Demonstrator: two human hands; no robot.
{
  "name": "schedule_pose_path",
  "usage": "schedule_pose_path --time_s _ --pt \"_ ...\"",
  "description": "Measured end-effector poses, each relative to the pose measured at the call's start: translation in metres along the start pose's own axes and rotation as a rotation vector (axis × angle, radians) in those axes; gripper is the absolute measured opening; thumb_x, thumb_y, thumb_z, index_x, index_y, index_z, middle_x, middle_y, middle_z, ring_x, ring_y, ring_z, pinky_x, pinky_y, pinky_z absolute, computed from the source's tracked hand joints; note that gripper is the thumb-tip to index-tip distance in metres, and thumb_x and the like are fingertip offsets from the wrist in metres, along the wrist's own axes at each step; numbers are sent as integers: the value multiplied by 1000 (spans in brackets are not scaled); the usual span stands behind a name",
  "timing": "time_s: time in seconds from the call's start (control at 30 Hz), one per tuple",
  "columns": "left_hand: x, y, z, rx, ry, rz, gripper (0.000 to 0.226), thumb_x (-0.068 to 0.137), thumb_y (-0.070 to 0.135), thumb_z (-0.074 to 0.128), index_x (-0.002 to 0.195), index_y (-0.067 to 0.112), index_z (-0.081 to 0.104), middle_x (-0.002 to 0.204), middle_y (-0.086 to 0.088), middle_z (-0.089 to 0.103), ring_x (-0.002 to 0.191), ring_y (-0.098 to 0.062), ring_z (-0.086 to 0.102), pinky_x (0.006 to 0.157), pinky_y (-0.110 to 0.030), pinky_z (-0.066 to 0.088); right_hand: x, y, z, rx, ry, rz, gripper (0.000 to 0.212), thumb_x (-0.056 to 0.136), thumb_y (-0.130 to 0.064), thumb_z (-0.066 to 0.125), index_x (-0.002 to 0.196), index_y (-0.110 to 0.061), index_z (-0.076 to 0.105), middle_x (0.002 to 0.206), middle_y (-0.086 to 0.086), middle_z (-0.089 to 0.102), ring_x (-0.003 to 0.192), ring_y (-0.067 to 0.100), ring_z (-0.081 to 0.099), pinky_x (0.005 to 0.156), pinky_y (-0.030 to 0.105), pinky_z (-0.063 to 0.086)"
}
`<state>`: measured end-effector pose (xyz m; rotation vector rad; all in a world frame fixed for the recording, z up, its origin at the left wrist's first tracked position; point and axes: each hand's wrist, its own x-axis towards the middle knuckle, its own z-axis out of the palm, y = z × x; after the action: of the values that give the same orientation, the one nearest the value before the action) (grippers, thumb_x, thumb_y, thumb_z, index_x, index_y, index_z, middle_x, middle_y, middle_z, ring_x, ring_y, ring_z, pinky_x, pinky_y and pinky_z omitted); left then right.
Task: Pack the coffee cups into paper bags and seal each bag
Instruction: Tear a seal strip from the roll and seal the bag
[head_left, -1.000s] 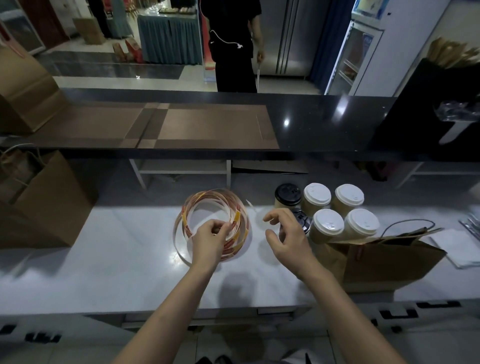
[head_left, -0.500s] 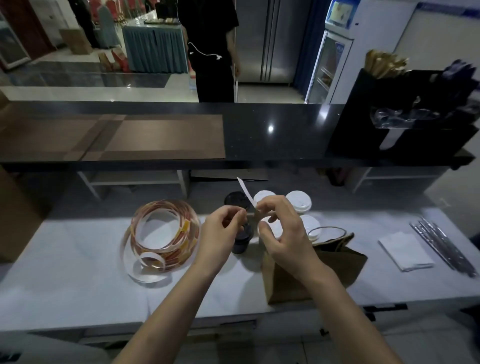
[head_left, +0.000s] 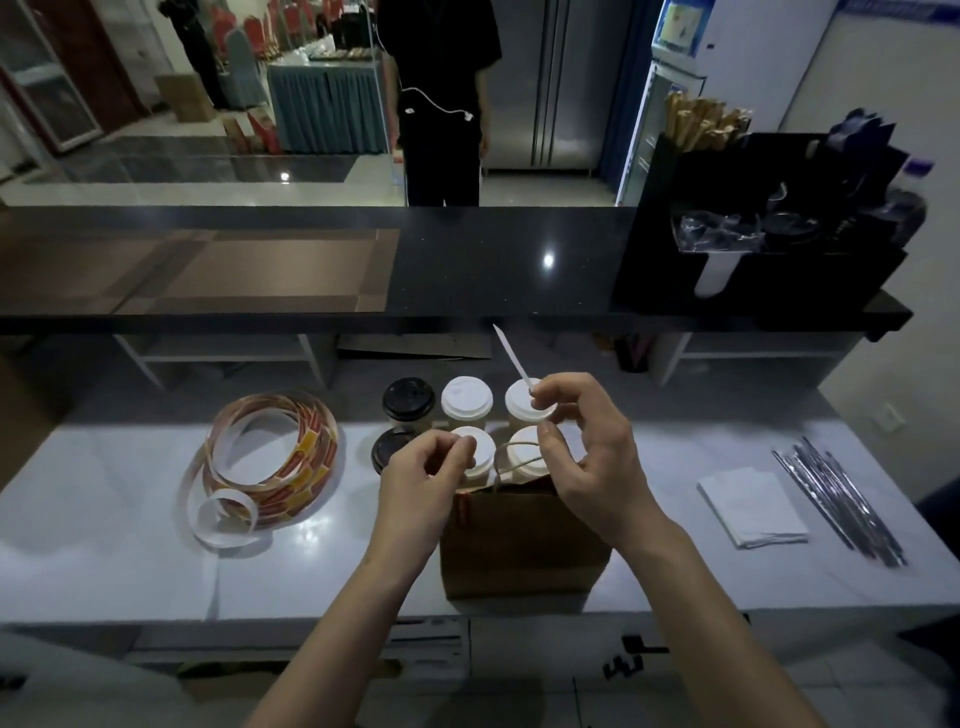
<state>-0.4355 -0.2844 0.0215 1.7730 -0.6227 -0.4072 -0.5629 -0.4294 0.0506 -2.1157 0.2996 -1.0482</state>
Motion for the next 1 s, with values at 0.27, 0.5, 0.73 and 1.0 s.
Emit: schedule_pose_path --time_s 0.27,0.5,0.73,1.0 --pt "-23 -10 21 -32 65 -36 22 102 33 63 87 21 73 78 0 71 75 -17 67 68 -33 54 -18 42 -31 9 -68 122 28 95 -6 61 119 -20 59 115 -12 65 108 14 62 90 25 54" --pt "-33 -20 41 -11 67 -41 18 103 29 62 93 26 76 87 8 75 82 -9 70 74 -33 57 -33 71 -41 -92 -184 180 38 97 -4 63 124 -29 55 121 -17 62 116 3 56 95 23 49" --pt "-38 -20 67 90 -2 6 16 100 24 69 111 35 74 101 20 74 99 3 67 87 -19 56 -46 97 -56 -166 -381 274 51 97 -33 70 137 -48 41 129 -22 59 125 -6 51 101 14 38" --pt "-25 -18 101 445 -88 71 46 96 34 73 140 38 59 84 18 51 73 -2 55 64 -10 38 -49 113 -66 -171 -486 318 72 88 -34 82 140 -52 35 115 -25 63 114 -1 58 100 21 46"
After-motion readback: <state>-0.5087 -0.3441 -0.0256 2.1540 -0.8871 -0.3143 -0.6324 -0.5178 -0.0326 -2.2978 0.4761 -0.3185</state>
